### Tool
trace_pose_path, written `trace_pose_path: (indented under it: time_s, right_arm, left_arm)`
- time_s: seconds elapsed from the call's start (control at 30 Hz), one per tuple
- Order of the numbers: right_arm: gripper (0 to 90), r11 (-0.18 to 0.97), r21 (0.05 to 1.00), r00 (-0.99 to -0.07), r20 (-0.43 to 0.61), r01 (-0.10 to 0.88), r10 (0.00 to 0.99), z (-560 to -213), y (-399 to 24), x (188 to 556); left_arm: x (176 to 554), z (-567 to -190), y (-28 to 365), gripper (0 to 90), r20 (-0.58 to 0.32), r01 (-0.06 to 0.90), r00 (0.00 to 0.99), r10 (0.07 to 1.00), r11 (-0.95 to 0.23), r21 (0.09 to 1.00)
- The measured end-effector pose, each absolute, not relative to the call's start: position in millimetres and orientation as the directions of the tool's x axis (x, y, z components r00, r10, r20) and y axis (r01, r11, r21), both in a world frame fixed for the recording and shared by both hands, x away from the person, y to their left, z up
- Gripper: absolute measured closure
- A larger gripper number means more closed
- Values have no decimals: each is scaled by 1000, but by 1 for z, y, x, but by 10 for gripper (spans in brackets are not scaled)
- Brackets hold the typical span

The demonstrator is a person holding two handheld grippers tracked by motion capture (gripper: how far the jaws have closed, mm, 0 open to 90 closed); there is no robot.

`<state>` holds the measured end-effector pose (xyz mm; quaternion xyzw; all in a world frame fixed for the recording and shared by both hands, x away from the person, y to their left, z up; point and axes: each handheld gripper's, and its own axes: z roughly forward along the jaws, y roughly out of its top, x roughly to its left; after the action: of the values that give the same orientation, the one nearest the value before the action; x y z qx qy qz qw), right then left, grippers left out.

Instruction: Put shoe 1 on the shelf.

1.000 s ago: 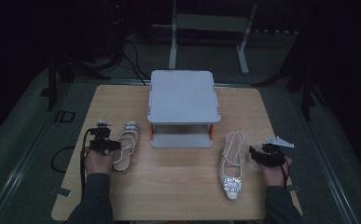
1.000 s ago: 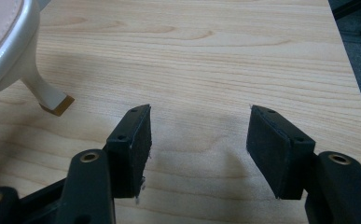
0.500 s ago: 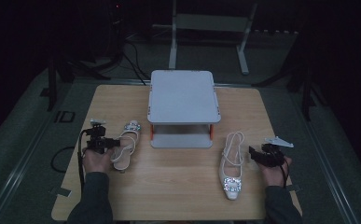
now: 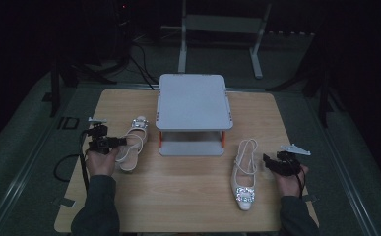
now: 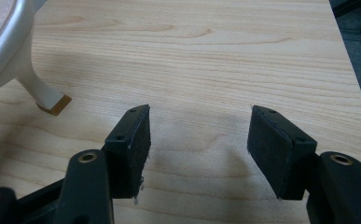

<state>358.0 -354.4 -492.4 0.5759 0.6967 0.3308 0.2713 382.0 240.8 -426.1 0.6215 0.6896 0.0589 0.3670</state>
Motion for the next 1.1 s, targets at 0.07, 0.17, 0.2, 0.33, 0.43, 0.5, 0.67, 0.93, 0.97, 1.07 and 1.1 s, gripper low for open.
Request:
trace_pose_path:
  time_s: [0.07,0.17,0.2,0.33,0.43,0.5,0.67,0.93,0.97,1.07,1.1]
  right_arm:
    - [391,116,773,-188,4,624,982,-492,-354,358]
    - [388,116,773,-187,3,624,982,-492,-354,358]
    - [388,116,773,-186,3,624,982,-492,-354,358]
    - [387,114,773,-184,3,624,983,-493,-355,358]
    - [387,112,772,-180,3,625,984,-493,-355,358]
    - [387,111,772,-179,3,625,984,-493,-355,358]
    - [387,112,772,-178,1,626,984,-493,-355,358]
    - [387,116,771,-179,-2,626,984,-493,-355,359]
    - [387,116,771,-180,-2,627,984,-493,-354,359]
    - [387,112,771,-176,0,627,984,-493,-355,359]
    - [386,111,771,-175,1,627,985,-493,-355,358]
  left_arm:
    - [383,-420,241,811,-435,809,41,900,226,543]
    - [385,-412,242,811,-440,799,41,897,235,554]
    - [386,-408,242,811,-444,795,41,895,239,557]
    - [390,-396,243,811,-449,780,34,893,257,570]
    - [394,-388,241,810,-446,775,39,894,255,578]
    - [397,-384,241,810,-444,774,38,895,254,580]
    - [404,-375,242,810,-448,762,26,894,272,587]
    - [411,-353,244,810,-456,738,15,890,298,605]
    - [412,-350,244,810,-457,736,18,889,298,608]
    - [414,-341,243,810,-453,725,26,891,295,622]
    - [414,-338,243,810,-454,721,30,890,296,627]
